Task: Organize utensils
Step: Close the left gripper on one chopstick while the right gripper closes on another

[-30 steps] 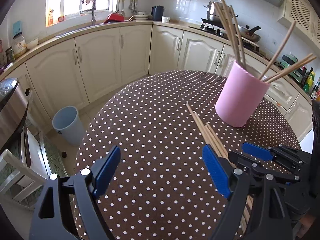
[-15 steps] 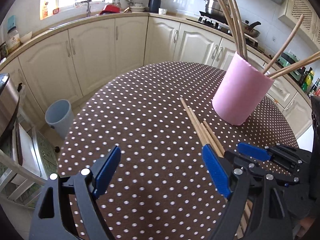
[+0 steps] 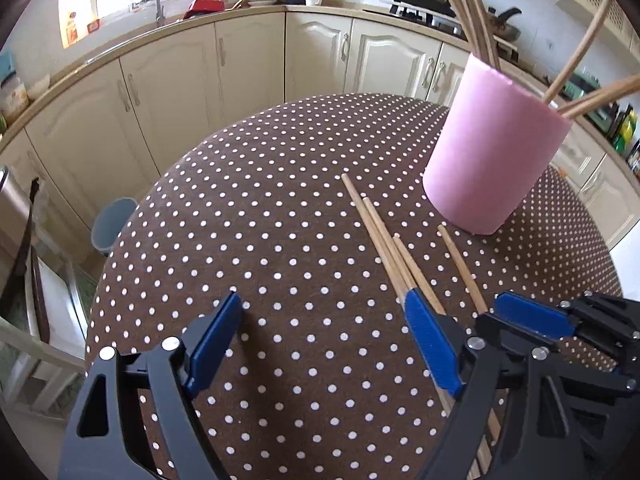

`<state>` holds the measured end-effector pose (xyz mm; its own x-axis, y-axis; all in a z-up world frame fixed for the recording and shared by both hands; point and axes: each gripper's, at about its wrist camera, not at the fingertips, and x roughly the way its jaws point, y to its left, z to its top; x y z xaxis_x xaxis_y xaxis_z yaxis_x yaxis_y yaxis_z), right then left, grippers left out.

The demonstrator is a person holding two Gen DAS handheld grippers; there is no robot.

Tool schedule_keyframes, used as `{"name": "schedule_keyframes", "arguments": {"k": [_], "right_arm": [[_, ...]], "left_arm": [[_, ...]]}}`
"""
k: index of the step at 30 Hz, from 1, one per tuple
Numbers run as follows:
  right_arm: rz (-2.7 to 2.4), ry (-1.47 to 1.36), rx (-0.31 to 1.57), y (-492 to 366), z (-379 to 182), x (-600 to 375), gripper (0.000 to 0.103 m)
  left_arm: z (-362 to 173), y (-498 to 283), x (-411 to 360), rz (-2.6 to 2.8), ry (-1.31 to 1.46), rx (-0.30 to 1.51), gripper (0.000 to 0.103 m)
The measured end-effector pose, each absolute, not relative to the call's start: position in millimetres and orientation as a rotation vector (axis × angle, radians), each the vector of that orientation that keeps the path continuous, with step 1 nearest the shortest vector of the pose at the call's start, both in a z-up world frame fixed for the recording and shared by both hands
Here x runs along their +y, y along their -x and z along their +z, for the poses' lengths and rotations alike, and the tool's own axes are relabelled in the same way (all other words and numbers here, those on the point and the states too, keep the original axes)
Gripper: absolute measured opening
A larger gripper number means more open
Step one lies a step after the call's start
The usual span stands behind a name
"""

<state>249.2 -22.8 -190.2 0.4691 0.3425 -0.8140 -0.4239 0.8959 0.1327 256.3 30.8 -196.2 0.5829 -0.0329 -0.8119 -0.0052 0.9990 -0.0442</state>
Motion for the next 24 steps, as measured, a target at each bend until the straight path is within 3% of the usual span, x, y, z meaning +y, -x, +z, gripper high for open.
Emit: {"name": "schedule_keyframes", "arguments": {"k": [24], "right_arm": [[0.506, 0.069, 0.969, -250.8, -190.7, -37.1, 0.021]], "left_arm": [[-196.9, -281.1, 27.5, 0.029, 0.052, 0.983, 0.083]]}}
